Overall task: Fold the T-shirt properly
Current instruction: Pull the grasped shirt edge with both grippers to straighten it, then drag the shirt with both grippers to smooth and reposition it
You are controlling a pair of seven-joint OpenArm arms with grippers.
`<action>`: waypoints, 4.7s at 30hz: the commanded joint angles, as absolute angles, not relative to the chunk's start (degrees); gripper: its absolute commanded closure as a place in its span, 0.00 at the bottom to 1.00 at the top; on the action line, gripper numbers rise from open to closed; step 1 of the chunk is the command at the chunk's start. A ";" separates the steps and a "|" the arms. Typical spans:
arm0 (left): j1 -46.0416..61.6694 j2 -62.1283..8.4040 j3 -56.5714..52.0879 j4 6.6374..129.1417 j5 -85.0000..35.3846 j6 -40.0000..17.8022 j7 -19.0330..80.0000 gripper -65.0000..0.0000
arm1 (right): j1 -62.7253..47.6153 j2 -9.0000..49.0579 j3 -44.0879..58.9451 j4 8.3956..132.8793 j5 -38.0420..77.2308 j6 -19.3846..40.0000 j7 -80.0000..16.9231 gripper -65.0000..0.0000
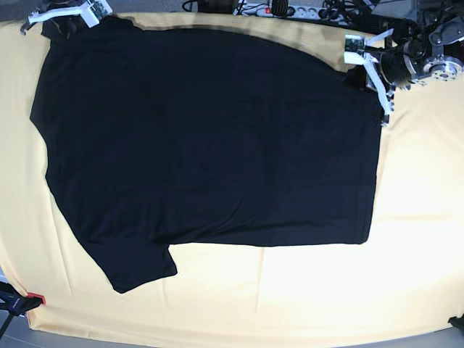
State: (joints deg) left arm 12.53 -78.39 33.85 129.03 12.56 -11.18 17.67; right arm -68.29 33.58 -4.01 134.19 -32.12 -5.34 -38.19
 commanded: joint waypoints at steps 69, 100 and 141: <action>14.24 -65.69 31.79 114.83 25.52 0.14 22.65 0.41 | -33.47 40.99 -3.64 121.93 4.12 15.25 -39.57 0.33; 9.65 -61.10 31.79 108.64 25.82 8.40 18.44 1.00 | -33.82 43.31 -3.64 111.79 0.21 19.46 -44.45 0.33; 9.98 -74.63 31.81 126.17 9.69 -9.02 24.71 1.00 | -53.84 46.68 6.92 129.12 -4.73 9.80 -57.14 1.00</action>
